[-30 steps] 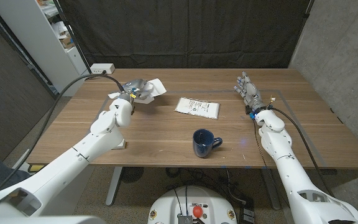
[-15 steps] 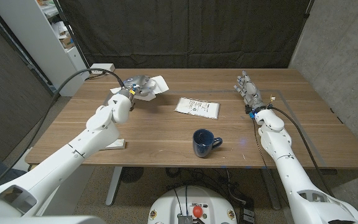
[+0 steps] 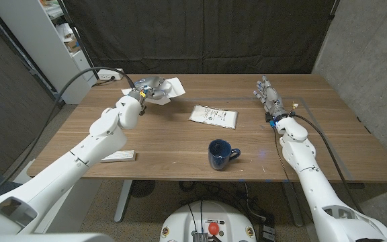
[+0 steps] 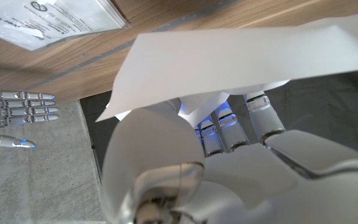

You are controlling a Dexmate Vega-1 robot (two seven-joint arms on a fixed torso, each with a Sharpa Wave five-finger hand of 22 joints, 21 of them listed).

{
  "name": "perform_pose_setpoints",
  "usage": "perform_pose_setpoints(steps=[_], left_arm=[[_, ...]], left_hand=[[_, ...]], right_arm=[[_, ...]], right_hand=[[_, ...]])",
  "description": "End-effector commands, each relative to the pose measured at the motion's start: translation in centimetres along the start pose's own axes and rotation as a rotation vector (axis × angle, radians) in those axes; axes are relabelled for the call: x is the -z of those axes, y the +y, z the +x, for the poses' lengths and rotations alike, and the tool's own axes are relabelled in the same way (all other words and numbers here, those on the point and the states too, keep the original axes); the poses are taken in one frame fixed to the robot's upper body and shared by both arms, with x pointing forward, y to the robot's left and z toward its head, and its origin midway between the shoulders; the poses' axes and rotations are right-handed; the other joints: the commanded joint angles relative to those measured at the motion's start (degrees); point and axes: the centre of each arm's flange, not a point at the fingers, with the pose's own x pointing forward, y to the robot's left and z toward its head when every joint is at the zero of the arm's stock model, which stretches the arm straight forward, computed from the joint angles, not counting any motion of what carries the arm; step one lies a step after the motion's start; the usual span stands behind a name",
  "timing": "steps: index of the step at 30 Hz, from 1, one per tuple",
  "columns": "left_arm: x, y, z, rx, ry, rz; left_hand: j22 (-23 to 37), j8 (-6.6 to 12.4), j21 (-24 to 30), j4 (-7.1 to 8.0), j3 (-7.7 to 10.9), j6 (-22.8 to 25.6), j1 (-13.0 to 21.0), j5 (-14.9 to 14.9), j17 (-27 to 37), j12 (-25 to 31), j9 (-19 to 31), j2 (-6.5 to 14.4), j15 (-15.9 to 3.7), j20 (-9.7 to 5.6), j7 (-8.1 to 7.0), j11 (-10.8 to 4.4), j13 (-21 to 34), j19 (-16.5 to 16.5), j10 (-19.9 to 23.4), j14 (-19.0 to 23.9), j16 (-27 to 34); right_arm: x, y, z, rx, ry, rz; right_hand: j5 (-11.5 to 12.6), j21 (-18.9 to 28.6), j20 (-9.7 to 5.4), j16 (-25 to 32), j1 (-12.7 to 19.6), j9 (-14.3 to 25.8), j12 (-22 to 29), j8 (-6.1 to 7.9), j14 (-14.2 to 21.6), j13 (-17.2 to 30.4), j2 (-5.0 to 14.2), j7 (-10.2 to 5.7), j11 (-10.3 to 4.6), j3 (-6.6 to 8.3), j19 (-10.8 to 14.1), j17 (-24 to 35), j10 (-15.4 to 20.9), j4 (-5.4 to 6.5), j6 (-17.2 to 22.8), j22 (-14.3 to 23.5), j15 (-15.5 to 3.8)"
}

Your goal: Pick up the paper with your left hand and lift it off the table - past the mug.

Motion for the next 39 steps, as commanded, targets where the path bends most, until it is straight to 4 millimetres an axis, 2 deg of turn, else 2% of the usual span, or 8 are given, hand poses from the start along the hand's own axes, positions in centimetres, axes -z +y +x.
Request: perform_pose_setpoints(steps=[1, 8, 39], left_arm=[[-1.0, 1.9, 0.1, -0.016, -0.046, 0.012], [-1.4, 2.8, -0.2, -0.03, -0.054, 0.019], [-2.7, 4.6, -0.8, -0.062, -0.087, 0.039]], left_hand=[[0.02, -0.35, -0.18, -0.04, -0.3, 0.17, 0.1, -0.32, 0.29, -0.09, 0.24, 0.0, -0.43, -0.3, -0.32, -0.3, 0.18, -0.25, 0.54, 0.29, -0.04], [0.01, -0.31, -0.18, -0.1, -0.37, 0.52, 0.13, -0.32, 0.26, -0.13, 0.25, -0.01, -0.5, -0.34, -0.39, -0.19, 0.22, -0.22, 0.63, 0.32, -0.09], [-0.02, -0.52, -0.39, -0.09, -0.63, 0.89, 0.02, -0.31, 0.24, -0.28, 0.27, 0.14, -0.44, -0.34, -0.53, -0.37, 0.36, -0.69, 1.06, 0.22, -0.32]], right_arm=[[-0.1, -0.3, -0.3, 0.005, 0.003, -0.007], [0.0, -0.3, -0.4, 0.01, 0.008, -0.016], [0.6, -0.2, -0.9, 0.015, 0.011, -0.001]], right_hand=[[-0.04, -0.09, 0.2, 0.02, 0.61, 0.1, 0.03, -0.01, 0.03, 0.11, 0.0, 0.29, 0.22, 0.05, 0.59, 0.0, 0.4, -0.38, 0.43, 0.17, 0.29], [-0.05, -0.1, 0.2, 0.05, 0.59, 0.1, 0.08, 0.0, 0.09, 0.11, -0.01, 0.27, 0.33, 0.03, 0.61, 0.0, 0.53, -0.42, 0.45, 0.17, 0.24], [-0.08, -0.14, 0.22, 0.03, 0.51, 0.1, 0.03, 0.0, 0.08, 0.11, 0.06, 0.31, 0.21, -0.05, 0.68, 0.0, 0.51, -0.56, 0.49, 0.17, 0.2]])
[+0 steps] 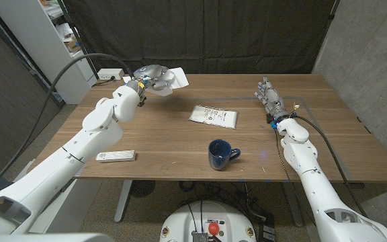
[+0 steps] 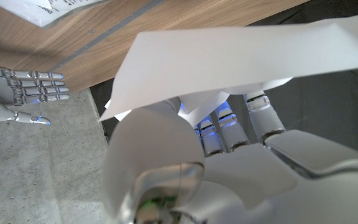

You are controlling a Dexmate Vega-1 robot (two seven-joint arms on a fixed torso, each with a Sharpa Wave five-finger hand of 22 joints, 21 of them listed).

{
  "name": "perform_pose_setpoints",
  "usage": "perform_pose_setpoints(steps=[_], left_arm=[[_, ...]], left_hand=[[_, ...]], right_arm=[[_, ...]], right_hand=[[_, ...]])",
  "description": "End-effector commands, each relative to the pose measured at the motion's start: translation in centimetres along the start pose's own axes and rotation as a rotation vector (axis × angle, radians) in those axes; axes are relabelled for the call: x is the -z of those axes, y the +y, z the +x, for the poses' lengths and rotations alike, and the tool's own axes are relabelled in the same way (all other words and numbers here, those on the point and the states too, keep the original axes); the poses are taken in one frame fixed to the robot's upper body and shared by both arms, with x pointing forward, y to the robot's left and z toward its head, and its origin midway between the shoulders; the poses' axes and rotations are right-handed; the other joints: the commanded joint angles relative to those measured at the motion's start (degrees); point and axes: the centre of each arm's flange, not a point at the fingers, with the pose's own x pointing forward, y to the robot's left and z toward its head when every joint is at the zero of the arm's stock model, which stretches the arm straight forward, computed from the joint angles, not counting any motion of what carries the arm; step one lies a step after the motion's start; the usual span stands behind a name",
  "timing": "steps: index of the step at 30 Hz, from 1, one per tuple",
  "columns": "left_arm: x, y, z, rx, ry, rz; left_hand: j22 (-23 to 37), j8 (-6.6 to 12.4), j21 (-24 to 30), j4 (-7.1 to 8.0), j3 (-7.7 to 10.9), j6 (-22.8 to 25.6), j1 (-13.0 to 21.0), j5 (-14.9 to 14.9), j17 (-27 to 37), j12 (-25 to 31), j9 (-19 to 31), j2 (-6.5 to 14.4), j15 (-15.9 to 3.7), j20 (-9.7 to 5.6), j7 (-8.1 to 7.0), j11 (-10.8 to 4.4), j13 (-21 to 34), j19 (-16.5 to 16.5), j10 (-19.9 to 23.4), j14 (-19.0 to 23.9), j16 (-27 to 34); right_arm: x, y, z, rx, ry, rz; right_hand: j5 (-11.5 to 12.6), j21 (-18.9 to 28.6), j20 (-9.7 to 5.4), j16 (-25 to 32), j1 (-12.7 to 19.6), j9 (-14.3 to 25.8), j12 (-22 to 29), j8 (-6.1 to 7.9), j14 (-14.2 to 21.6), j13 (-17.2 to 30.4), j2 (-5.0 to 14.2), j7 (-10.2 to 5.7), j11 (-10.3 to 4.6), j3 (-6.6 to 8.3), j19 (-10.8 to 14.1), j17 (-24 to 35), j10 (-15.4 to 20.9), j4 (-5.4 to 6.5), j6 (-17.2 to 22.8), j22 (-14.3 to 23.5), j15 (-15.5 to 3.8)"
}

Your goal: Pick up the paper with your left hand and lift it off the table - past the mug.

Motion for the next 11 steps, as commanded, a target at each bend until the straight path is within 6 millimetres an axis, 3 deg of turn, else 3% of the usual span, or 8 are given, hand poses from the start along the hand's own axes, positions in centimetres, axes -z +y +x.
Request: perform_pose_setpoints(steps=[1, 11], left_arm=[[-0.57, 0.61, 0.01, -0.016, -0.016, 0.007], [-0.09, -0.02, 0.43, 0.001, -0.014, -0.009]], left_hand=[[-0.02, -0.08, -0.39, -0.08, -0.19, 0.53, -0.01, -0.31, 0.25, -0.28, 0.27, 0.14, -0.27, 0.03, -0.15, 0.01, 0.1, -0.4, 0.68, 0.09, -0.29], [-0.03, -0.15, -0.4, -0.16, -0.28, 0.69, 0.04, -0.3, 0.23, -0.31, 0.28, 0.13, -0.32, -0.03, -0.13, 0.07, 0.15, -0.38, 0.91, 0.08, -0.36]], right_arm=[[0.45, 0.0, -0.33, 0.006, 0.004, 0.006], [0.58, 0.09, -0.38, 0.009, 0.009, 0.004]], right_hand=[[-0.08, -0.14, -0.2, 0.03, 0.51, 0.1, 0.03, -0.01, 0.1, 0.13, 0.07, 0.32, 0.24, 0.16, 0.27, 0.0, 0.5, -0.31, 0.48, 0.17, 0.23], [-0.09, -0.16, -0.19, 0.02, 0.48, 0.1, 0.04, -0.03, 0.08, 0.13, 0.11, 0.28, 0.21, 0.14, 0.27, 0.0, 0.56, -0.35, 0.43, 0.17, 0.19]])
